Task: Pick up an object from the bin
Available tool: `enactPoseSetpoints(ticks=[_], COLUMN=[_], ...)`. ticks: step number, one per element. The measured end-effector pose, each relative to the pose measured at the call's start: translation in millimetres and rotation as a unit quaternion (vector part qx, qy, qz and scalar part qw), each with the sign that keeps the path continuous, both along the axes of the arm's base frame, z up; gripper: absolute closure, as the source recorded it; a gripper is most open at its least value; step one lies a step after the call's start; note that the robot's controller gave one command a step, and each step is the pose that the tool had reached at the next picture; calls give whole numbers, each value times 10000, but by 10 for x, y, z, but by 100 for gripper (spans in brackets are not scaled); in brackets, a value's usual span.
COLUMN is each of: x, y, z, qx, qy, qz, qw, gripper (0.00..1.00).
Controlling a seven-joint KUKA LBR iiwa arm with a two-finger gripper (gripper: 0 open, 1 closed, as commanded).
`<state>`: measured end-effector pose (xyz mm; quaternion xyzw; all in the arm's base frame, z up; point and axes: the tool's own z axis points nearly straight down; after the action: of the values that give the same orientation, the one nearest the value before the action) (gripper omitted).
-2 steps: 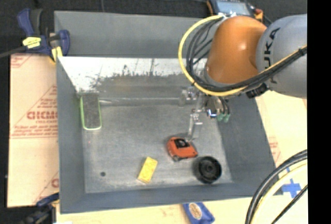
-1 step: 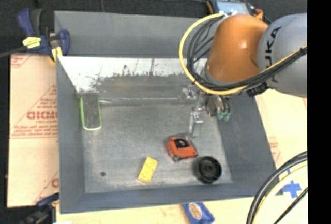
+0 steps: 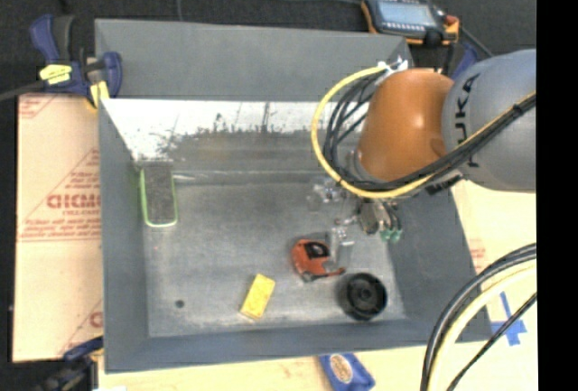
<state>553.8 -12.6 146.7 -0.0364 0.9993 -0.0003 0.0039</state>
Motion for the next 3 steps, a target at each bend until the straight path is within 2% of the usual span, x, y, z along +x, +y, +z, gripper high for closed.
enactPoseSetpoints(ticks=[1,2,3], x=[-549,-329,-544], y=[-221,-259,160], z=[-271,-485,-738], qx=[6,3,5], qy=[25,46,-40], qz=[-23,-188,-857], qw=[10000,9998,9963], gripper=[0,0,100])
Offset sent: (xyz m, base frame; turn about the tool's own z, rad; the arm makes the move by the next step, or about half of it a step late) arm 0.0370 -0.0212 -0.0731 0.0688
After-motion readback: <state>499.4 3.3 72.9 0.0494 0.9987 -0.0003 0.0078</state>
